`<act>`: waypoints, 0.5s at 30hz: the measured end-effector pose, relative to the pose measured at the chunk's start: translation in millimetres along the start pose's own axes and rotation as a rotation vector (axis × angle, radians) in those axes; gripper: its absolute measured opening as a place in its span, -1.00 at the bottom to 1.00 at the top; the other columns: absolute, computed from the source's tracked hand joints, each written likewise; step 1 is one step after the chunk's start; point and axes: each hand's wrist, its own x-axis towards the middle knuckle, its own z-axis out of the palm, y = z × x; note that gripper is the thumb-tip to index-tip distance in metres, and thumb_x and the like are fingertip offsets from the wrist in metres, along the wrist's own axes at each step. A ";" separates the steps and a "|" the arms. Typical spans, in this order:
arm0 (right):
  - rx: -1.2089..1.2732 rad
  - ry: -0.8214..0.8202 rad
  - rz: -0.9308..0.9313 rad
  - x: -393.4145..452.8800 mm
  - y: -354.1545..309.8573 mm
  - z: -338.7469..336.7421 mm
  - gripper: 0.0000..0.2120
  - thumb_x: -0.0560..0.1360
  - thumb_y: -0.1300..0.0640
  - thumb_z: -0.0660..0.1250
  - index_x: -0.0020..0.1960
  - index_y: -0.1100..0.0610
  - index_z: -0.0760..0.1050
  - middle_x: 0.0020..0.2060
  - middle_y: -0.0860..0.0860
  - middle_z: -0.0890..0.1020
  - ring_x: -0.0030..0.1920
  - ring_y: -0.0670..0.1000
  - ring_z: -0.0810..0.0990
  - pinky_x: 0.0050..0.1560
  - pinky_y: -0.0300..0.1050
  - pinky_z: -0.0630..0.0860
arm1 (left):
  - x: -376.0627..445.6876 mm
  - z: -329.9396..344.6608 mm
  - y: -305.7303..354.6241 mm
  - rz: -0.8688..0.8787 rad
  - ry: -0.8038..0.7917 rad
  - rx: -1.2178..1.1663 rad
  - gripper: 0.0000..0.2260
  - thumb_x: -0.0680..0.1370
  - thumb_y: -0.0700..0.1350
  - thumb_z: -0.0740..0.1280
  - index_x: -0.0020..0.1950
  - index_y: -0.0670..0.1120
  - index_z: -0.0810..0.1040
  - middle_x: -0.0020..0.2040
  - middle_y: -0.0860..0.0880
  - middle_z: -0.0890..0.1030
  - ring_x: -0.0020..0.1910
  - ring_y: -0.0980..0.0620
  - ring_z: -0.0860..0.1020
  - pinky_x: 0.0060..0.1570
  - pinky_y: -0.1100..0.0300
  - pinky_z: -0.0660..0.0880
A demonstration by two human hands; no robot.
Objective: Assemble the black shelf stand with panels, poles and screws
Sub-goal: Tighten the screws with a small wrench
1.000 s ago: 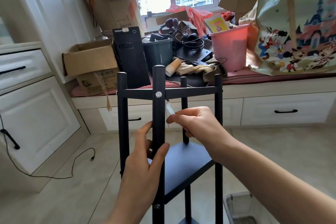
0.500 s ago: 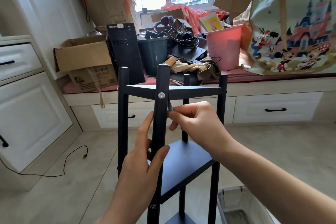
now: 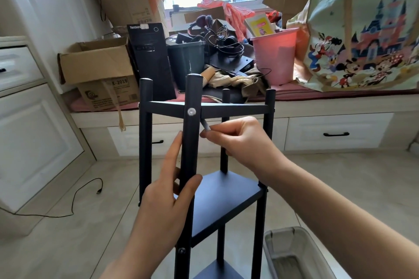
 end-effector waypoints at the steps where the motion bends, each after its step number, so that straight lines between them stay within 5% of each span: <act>1: -0.003 0.007 -0.010 0.5 0.9 1.0 -0.91 0.49 0.11 0.46 -0.05 0.06 0.74 -0.44 -0.24 0.60 -0.33 -0.28 0.54 -0.29 -0.43 0.37 | 0.1 -0.1 0.0 -0.003 0.002 0.006 -0.30 0.57 -0.01 0.31 0.40 0.63 0.02 -0.21 -0.15 0.59 -0.21 -0.16 0.58 -0.05 -0.16 0.53; 11: -0.072 0.109 -0.130 1.6 8.0 22.3 -0.90 0.51 0.14 0.43 -0.06 0.10 0.73 -0.37 -0.02 0.69 -0.34 -0.19 0.63 -0.08 -0.11 0.62 | 3.9 -2.8 -5.9 0.000 0.015 0.075 -0.32 0.56 -0.01 0.35 0.44 0.57 0.08 -0.07 0.29 0.60 -0.27 -0.02 0.64 -0.14 0.05 0.60; 15: -0.062 0.150 -0.169 2.8 12.5 29.6 -0.88 0.53 0.18 0.41 -0.09 0.15 0.73 -0.36 0.01 0.70 -0.34 -0.14 0.68 -0.15 -0.18 0.62 | 9.5 1.9 -8.6 0.021 0.060 0.104 -0.41 0.58 0.02 0.32 0.46 0.48 0.15 -0.11 0.23 0.61 -0.28 0.02 0.64 -0.18 0.06 0.57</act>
